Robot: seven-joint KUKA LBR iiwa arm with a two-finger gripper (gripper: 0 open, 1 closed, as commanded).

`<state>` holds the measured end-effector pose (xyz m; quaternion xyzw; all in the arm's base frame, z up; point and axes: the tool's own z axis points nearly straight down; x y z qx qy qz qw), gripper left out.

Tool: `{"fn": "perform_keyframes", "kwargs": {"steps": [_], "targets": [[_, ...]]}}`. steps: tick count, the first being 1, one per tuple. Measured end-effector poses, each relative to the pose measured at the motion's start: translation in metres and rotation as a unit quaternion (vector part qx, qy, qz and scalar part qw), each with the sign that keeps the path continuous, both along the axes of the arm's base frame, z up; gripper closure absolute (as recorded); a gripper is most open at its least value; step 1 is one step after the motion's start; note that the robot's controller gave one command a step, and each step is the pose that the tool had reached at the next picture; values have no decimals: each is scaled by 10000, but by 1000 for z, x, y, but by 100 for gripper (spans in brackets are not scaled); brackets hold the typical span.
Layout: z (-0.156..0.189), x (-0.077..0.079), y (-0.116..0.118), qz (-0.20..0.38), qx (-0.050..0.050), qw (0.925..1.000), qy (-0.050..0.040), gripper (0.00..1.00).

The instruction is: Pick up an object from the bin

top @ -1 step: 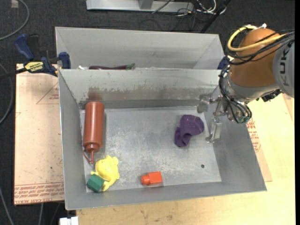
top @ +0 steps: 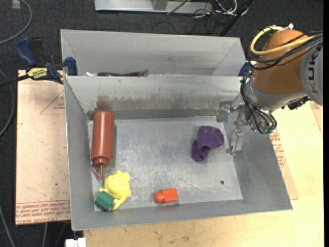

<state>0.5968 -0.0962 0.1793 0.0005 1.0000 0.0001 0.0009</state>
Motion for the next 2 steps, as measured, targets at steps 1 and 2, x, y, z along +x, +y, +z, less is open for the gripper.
{"fn": "perform_keyframes", "kwargs": {"steps": [1, 2], "targets": [[-44, 11, 15, 147, -8, 9999, -32, 0], [-109, 25, 4, 1122, 0, 9937, -17, 100]]}}
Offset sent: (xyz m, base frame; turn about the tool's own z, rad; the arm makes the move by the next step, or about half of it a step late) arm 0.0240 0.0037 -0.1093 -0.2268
